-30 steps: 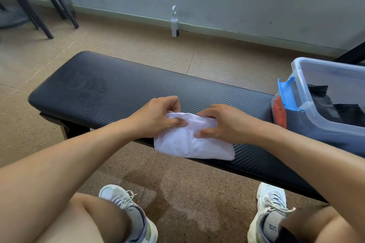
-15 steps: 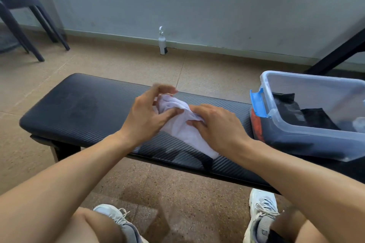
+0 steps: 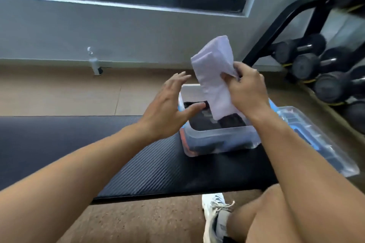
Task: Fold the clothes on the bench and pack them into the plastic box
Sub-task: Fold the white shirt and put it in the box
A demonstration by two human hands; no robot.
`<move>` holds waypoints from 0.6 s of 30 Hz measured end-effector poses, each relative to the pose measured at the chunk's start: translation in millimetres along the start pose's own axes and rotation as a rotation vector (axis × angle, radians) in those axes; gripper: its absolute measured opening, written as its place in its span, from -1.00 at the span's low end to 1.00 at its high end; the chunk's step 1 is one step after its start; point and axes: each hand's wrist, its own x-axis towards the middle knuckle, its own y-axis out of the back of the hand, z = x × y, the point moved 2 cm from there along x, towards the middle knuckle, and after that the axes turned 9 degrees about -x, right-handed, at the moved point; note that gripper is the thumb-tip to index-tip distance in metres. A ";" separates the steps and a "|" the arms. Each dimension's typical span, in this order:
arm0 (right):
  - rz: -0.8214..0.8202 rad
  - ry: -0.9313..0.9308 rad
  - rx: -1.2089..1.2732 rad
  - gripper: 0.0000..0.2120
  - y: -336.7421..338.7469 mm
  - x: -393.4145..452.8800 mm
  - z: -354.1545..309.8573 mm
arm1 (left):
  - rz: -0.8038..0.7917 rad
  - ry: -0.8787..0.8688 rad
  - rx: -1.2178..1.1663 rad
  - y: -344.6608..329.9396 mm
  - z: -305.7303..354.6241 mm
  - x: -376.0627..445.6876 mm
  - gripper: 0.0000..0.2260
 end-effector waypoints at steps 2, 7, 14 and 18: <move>-0.065 -0.103 -0.018 -0.86 1.6 3.4 25.9 | -0.080 0.011 0.098 -23.2 6.9 27.1 -0.34; -0.293 -0.301 -0.028 -0.85 1.1 6.7 65.6 | -0.216 0.126 0.409 -57.3 -11.7 62.7 -0.31; -0.620 -0.352 -0.382 -0.77 2.1 15.2 75.7 | -0.288 0.169 0.544 -66.9 -23.2 59.5 -0.28; -0.795 -0.257 -0.623 -0.69 -6.7 10.0 64.2 | -0.307 0.177 0.580 -68.0 -22.7 59.3 -0.28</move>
